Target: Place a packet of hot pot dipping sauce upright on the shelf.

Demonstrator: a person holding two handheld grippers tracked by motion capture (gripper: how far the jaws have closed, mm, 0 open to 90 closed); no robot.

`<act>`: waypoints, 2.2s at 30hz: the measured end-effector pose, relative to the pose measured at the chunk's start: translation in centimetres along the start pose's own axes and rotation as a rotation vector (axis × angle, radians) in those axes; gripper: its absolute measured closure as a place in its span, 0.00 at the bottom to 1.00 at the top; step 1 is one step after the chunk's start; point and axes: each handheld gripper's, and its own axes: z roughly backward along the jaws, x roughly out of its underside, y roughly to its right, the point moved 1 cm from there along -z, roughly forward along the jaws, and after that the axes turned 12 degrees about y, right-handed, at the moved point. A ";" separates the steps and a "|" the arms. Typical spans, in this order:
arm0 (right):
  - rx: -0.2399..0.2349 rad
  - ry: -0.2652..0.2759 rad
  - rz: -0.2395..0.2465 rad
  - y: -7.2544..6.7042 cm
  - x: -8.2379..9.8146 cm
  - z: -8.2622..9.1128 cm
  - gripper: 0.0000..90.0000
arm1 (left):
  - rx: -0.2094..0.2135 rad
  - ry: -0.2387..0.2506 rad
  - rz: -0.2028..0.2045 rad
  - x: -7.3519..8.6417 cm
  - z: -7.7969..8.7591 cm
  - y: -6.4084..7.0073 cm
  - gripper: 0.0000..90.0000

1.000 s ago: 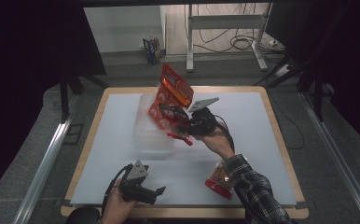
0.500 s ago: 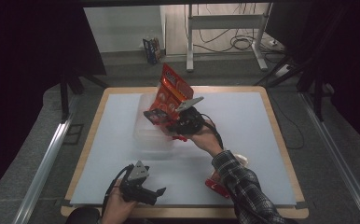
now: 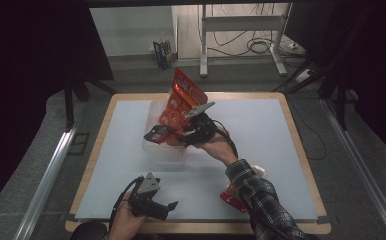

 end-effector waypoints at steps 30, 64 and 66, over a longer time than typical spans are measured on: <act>0.017 -0.112 0.016 0.6 2.5 0.4 0.97 | -0.002 -0.010 -0.004 0.0 -0.2 0.1 0.02; 0.065 -0.055 -0.024 0.3 3.7 0.6 0.24 | -0.001 -0.020 -0.006 0.1 -0.3 0.2 0.02; 0.075 -0.045 -0.018 0.2 3.8 0.8 0.19 | -0.002 -0.022 -0.008 0.1 -0.4 0.2 0.02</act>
